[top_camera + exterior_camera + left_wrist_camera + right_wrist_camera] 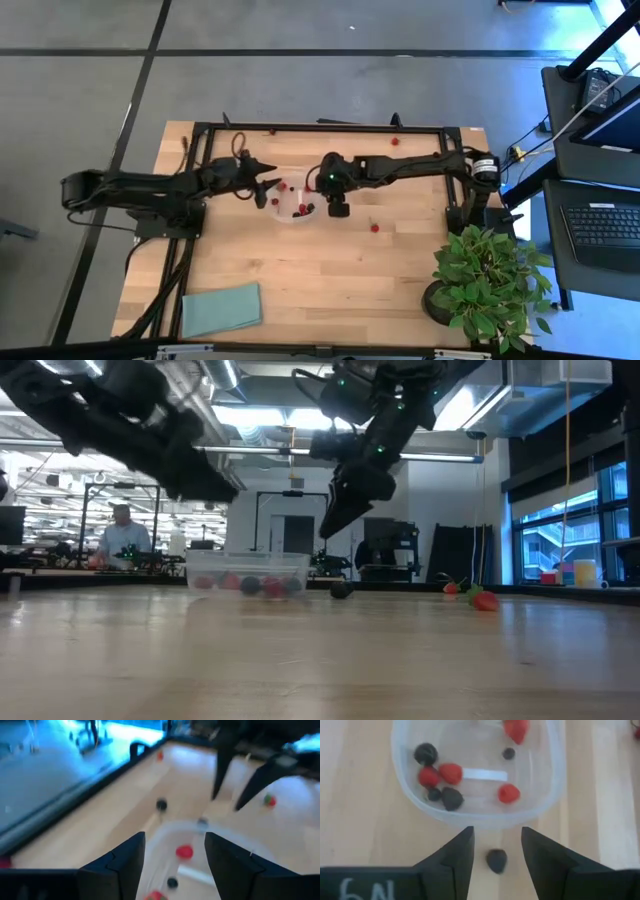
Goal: Pick and placing Produce into tupperware
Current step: Put the blackberry into the transparent container
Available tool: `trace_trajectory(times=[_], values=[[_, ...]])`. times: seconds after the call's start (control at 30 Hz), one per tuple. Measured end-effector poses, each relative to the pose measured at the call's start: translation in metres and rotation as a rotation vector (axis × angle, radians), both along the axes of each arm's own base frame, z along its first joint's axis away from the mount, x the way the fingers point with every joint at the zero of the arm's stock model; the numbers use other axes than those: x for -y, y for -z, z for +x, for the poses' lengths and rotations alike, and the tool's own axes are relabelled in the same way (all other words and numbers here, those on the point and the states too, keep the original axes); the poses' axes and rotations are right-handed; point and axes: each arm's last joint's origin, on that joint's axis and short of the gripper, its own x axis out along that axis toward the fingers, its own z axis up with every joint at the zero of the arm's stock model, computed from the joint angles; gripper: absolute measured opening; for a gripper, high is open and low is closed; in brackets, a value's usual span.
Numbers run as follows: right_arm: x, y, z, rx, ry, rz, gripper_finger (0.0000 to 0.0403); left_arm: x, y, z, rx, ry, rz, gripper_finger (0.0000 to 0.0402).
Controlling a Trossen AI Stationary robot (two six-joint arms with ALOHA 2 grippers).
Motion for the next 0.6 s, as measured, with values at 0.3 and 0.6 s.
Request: trace_trajectory(times=[0.3,0.6], values=[[0.027,0.011,-0.012,-0.01,0.006,0.065,0.0165,0.018,-0.022,-0.028,0.033,0.052,0.059,0.0199],[0.039,0.039,-0.022,0.093,0.036,0.043,0.0165,0.032,-0.014,-0.046,0.076,0.035,0.098,0.0199]])
